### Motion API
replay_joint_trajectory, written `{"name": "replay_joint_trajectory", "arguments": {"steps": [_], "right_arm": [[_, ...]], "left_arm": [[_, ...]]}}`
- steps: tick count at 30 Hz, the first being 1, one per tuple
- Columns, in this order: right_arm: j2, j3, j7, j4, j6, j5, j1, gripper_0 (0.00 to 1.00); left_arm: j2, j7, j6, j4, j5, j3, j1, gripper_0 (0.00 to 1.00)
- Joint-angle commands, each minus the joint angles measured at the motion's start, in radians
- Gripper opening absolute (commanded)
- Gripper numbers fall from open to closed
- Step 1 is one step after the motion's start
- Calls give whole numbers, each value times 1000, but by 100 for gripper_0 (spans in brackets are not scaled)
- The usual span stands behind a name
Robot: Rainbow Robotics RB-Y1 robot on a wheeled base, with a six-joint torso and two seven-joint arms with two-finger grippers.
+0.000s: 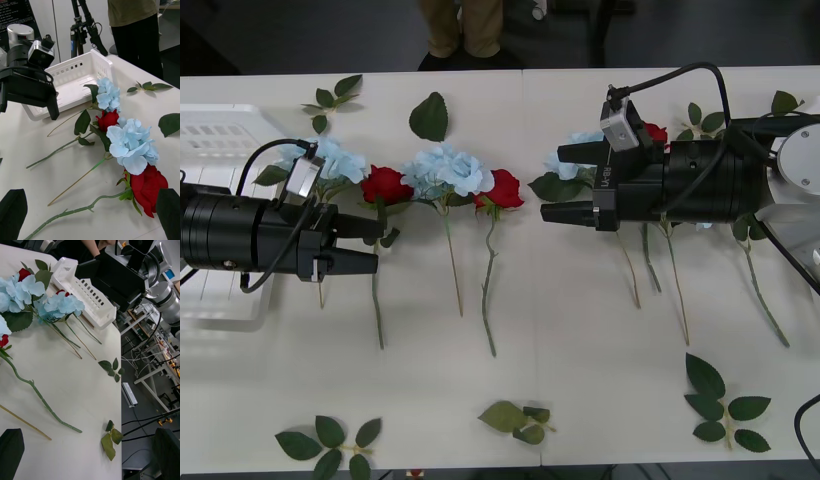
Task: Place the red flowers into the right box and the blue flowers into the left box. If a person shows an open palm, hand one flower to the person first, then continue sorting.
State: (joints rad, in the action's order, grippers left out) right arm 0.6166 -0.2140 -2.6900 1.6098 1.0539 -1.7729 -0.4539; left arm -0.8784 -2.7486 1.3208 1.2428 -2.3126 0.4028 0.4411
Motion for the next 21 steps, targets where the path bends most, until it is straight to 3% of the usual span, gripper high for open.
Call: {"name": "replay_joint_trajectory", "arguments": {"steps": [1, 2, 3, 9, 14, 19, 21], "right_arm": [[23, 4, 9, 15, 8, -14, -32, 100], [-1, -31, 10, -24, 12, -7, 47, 100], [0, -41, 12, -30, 14, -11, 53, 100], [45, -54, 68, -37, 3, -95, 3, 100], [232, -50, 360, -37, -2, -151, -57, 100], [462, -51, 677, -41, 21, -57, -66, 100], [519, -51, 791, -44, 69, -14, -57, 100]], "left_arm": [[4, 43, -3, -11, 15, 16, -76, 100], [7, 43, 0, -11, 1, 22, -84, 100], [-1, 43, -2, -8, -42, 33, -79, 100], [-132, 43, -41, 0, -245, 185, 18, 100], [-235, 43, -54, -25, -194, 274, 143, 100], [-298, 43, -98, -88, -39, 372, 297, 100], [-303, 228, -126, -98, 79, 413, 372, 100]]}}
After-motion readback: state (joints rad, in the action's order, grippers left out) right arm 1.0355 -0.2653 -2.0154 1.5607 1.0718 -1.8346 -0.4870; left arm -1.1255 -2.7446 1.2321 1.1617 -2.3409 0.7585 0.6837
